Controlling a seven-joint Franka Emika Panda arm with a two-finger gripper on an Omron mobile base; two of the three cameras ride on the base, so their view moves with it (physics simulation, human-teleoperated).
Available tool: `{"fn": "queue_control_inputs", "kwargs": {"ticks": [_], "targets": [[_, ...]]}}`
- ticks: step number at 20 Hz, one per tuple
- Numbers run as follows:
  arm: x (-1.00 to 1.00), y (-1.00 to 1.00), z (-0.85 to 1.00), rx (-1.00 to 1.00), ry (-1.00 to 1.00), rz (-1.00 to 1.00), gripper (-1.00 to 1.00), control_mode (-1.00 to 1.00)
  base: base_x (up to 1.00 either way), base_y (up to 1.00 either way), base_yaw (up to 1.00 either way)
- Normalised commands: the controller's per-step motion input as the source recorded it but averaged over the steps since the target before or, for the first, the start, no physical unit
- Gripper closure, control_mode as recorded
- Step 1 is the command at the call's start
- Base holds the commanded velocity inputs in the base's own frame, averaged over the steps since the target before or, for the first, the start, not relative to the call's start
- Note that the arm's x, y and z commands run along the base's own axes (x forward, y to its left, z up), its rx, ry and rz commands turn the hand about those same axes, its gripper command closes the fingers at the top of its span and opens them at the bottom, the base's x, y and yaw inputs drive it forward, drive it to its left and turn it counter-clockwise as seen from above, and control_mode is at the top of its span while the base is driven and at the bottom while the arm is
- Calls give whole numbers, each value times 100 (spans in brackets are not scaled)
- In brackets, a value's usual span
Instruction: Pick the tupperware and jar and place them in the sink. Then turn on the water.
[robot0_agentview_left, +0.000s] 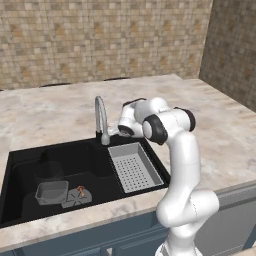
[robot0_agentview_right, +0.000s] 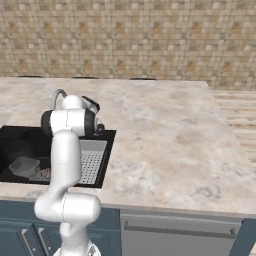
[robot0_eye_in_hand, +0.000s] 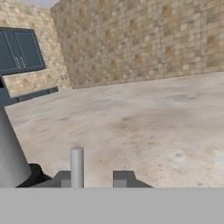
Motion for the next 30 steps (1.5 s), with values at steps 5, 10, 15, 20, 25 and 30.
{"fn": "queue_control_inputs", "kwargs": {"ticks": [5,10,15,20,25,30], "targets": [[0,-88,-10,12,27,-22,100,-100,0,0,0],[5,-80,-12,8,30,-17,100,-100,0,0,0],[21,-36,-20,0,14,0,100,-100,0,0,0],[9,-86,-21,6,14,4,100,-100,0,0,0],[5,-89,-31,9,19,10,100,-100,0,0,0],[8,-75,-32,7,23,6,100,-100,0,0,0]]}}
